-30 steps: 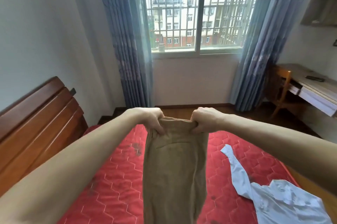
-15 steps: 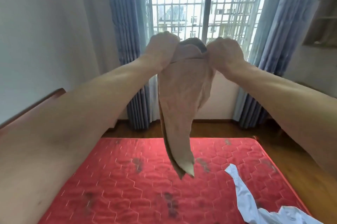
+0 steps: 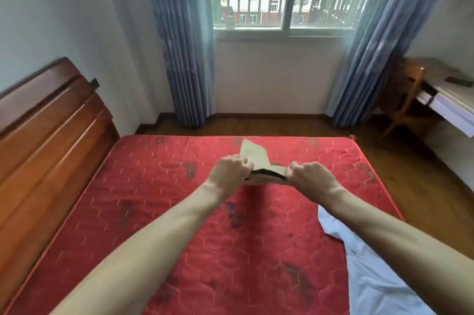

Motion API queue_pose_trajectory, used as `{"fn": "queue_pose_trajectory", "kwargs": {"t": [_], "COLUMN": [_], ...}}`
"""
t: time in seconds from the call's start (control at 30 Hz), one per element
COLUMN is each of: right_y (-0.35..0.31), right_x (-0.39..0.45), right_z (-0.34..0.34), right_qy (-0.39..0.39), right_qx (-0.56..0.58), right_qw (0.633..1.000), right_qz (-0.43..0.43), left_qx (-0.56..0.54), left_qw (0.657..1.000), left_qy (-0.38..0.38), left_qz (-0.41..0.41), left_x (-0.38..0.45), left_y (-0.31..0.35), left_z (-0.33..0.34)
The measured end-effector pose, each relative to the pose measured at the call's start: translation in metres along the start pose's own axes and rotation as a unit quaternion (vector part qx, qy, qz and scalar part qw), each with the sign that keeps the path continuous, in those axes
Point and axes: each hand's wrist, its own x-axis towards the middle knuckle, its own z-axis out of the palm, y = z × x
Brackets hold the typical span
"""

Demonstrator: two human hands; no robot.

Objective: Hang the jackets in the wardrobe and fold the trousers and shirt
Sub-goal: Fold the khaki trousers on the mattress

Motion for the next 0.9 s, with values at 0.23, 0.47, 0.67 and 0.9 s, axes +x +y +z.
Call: {"fn": "queue_pose_trajectory", "kwargs": {"t": [0.23, 0.47, 0.67, 0.9], "right_y": [-0.129, -0.196, -0.243, -0.31], "right_x": [-0.054, -0.112, -0.161, -0.204], "right_z": [0.151, 0.216, 0.26, 0.312], "right_qy": [-0.061, -0.218, -0.262, -0.361], "right_qx": [0.107, 0.148, 0.164, 0.202], "right_qw": [0.992, 0.961, 0.94, 0.897], "right_qz": [-0.029, -0.087, -0.149, -0.156], "left_qx": [-0.107, -0.175, -0.223, -0.24], "left_qw": [0.981, 0.953, 0.931, 0.907], "left_qy": [-0.16, -0.248, -0.289, -0.347], "left_qz": [-0.002, 0.017, 0.023, 0.007], "left_x": [-0.092, -0.151, -0.191, -0.249], "left_y": [0.07, 0.12, 0.156, 0.212], "left_z": [0.183, 0.257, 0.292, 0.35]}}
